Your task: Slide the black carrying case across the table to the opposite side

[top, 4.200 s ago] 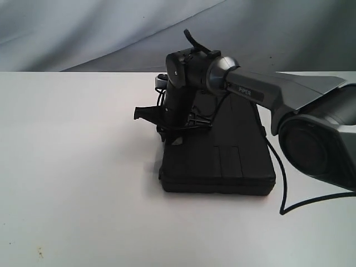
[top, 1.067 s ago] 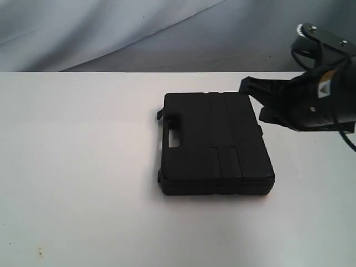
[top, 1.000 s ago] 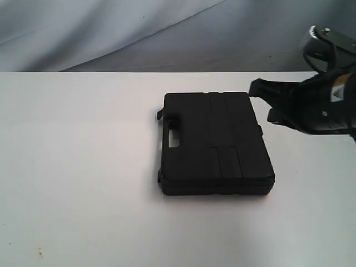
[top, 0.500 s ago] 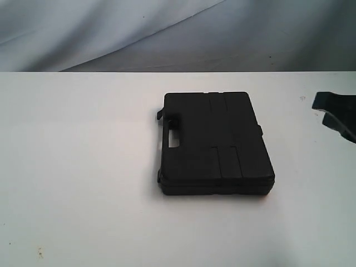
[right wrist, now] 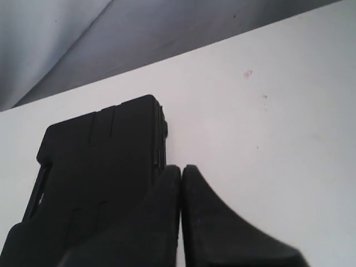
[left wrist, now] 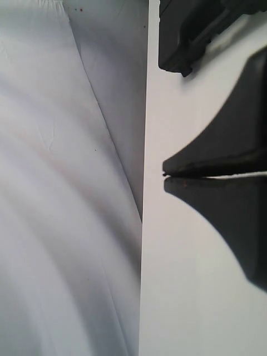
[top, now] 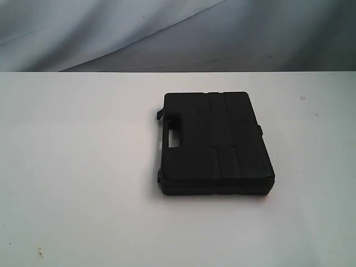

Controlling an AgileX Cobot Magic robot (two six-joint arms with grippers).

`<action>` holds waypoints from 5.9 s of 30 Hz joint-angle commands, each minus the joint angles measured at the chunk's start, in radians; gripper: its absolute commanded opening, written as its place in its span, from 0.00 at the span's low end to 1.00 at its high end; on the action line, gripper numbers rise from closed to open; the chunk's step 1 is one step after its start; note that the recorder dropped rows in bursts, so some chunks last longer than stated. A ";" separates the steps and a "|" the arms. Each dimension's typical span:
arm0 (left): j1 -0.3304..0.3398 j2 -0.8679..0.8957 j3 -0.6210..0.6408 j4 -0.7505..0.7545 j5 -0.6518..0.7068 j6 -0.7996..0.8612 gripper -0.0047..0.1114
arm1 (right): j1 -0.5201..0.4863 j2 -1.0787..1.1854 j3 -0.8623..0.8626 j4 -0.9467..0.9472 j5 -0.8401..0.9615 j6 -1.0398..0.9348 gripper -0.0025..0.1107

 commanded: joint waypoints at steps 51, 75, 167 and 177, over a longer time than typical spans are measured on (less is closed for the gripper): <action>0.002 -0.005 0.005 0.000 -0.002 -0.001 0.04 | -0.091 -0.723 0.431 0.050 -0.120 -0.417 0.02; 0.002 -0.005 0.005 0.000 -0.002 -0.001 0.04 | -0.091 -0.723 0.431 0.050 -0.120 -0.419 0.02; -0.078 0.736 -0.584 -0.101 0.203 -0.033 0.04 | -0.091 -0.723 0.431 0.050 -0.120 -0.419 0.02; -0.267 1.009 -0.755 0.025 0.207 -0.205 0.04 | -0.091 -0.723 0.431 0.050 -0.120 -0.419 0.02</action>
